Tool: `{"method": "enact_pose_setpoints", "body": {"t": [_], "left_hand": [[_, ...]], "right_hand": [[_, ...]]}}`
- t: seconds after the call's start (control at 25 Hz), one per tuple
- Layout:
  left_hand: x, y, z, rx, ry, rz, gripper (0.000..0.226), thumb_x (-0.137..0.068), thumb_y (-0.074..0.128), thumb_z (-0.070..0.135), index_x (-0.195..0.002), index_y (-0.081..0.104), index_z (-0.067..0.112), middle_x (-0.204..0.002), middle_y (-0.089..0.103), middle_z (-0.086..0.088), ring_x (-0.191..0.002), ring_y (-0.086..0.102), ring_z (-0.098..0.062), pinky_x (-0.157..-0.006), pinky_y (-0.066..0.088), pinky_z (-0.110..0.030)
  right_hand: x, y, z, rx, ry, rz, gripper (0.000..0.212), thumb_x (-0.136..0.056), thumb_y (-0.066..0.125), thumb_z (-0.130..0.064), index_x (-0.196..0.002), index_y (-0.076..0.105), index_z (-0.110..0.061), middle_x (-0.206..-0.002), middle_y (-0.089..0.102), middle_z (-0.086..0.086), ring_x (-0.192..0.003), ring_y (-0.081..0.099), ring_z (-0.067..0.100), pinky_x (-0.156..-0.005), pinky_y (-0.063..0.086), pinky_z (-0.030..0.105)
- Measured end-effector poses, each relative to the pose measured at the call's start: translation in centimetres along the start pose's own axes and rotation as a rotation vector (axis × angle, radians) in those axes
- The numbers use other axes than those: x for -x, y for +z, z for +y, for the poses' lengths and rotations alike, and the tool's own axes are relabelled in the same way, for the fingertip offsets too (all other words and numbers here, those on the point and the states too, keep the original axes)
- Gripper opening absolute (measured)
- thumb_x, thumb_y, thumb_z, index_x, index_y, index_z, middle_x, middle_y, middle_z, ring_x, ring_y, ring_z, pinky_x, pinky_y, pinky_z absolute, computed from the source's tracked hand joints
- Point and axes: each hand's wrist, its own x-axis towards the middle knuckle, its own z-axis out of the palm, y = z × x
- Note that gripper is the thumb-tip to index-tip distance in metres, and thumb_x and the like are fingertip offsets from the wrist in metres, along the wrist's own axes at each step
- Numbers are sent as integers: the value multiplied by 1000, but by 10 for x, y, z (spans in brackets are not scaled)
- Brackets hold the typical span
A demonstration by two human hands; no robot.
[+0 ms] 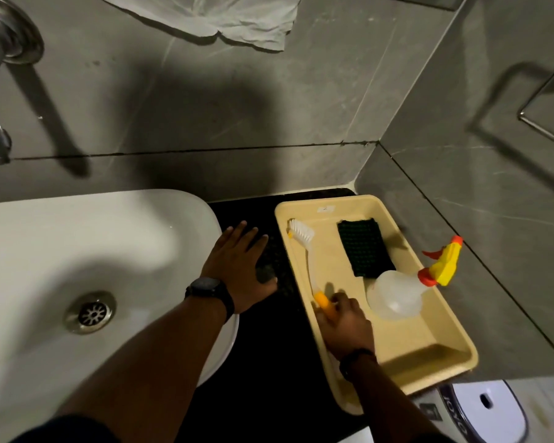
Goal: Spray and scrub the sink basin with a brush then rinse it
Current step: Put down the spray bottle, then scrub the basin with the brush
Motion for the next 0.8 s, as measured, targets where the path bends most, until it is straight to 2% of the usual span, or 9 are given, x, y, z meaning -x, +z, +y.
{"method": "enact_pose_setpoints", "body": {"t": [0.08,0.16,0.28,0.36,0.48,0.56,0.6,0.72,0.8], "left_hand": [[0,-1,0,-7,-5,-18,84,-75,44,66,-144,17,26,-157,18,-3,-145,0,-23,-115,-7,-36],[-1,-4,2,-8,-2,-72,88,-74,43,69,-144,13,25,-158,12,-4,-145,-3,-22,-116,-6,-37],[11,-18,-2,52,43,-92,94,-72,40,77,-145,6,28,-159,3,-4,-145,-7,-20,-117,-4,-36],[33,-32,-17,77,71,6,91,-73,35,78,-145,8,30,-159,6,-2,-144,-5,-15,-115,-2,-32],[90,-68,-72,34,5,109,87,-74,31,78,-145,14,31,-157,15,-1,-142,-2,-12,-114,5,-33],[137,-93,-120,-30,-127,126,88,-74,30,79,-144,18,28,-156,19,-3,-143,5,-16,-114,11,-35],[163,-105,-145,-62,-223,132,89,-74,30,79,-144,20,26,-156,21,-5,-143,8,-19,-114,13,-37],[235,-128,-207,-134,-550,197,91,-75,30,76,-144,25,17,-153,28,-15,-143,17,-29,-116,18,-44],[275,-134,-234,-149,-718,157,96,-74,23,76,-145,16,12,-155,21,-17,-143,13,-31,-117,14,-46]], "right_hand": [[-13,0,2,106,-24,-155,45,-89,56,-47,-119,51,-13,-112,60,14,-100,58,36,-81,47,41],[-22,-4,-1,95,-27,-254,45,-93,54,-38,-126,47,-10,-120,59,19,-108,57,38,-90,47,41],[-23,-21,-16,40,76,-285,45,-94,50,-30,-130,42,-5,-122,59,23,-109,57,40,-91,46,42],[-16,-41,-31,-26,227,-167,43,-88,50,-42,-114,55,-8,-111,65,20,-97,61,39,-81,47,41],[-1,-78,-79,-470,404,-1,73,-71,48,-76,-85,64,-7,-85,67,18,-75,58,35,-69,41,39],[12,-97,-127,-690,357,15,76,-58,45,-87,-57,54,-12,-58,54,11,-55,47,29,-59,36,38],[21,-101,-153,-710,320,-10,75,-54,43,-89,-51,51,-15,-53,51,8,-51,45,28,-56,35,36],[53,-85,-221,-489,143,-166,88,-56,43,-89,-72,63,-6,-76,65,19,-71,62,32,-67,46,38],[81,-55,-259,-327,54,-309,88,-63,47,-87,-90,65,-5,-93,68,21,-85,66,33,-80,51,41]]}}
